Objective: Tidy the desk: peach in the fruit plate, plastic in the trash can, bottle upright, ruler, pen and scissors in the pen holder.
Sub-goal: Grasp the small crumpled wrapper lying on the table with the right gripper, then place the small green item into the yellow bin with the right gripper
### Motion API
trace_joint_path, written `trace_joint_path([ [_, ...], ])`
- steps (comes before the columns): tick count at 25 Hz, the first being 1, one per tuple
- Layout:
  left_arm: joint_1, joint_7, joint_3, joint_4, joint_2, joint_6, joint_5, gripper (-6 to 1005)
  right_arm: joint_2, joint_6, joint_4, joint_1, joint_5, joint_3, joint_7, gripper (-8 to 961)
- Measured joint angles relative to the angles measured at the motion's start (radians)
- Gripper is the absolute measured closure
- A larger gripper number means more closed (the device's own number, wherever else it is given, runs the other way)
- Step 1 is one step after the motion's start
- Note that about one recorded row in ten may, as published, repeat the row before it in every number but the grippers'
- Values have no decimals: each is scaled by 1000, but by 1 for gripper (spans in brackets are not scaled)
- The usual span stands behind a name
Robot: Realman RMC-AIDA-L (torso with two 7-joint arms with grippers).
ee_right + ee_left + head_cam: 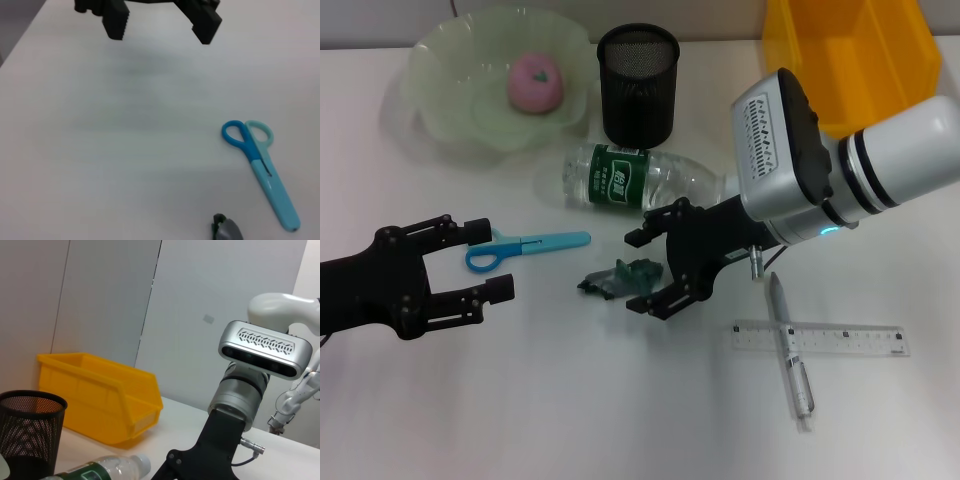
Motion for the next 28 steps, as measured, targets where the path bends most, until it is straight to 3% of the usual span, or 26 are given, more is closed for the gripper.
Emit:
trace_joint_path([
  [8, 0, -4, 0, -4, -1, 2, -1, 208, 0, 36, 4, 0, 17, -37, -2, 220],
  [13, 2, -5, 0, 0, -2, 2, -1, 209, 0, 91, 8, -1, 98, -150, -2, 448],
  [24, 0, -5, -2, 1, -3, 3, -3, 210, -1, 101, -4, -10, 132, -164, 1, 566],
  [28, 0, -3, -4, 1, -3, 2, -3, 210, -4, 84, -4, -14, 143, -142, 3, 716],
])
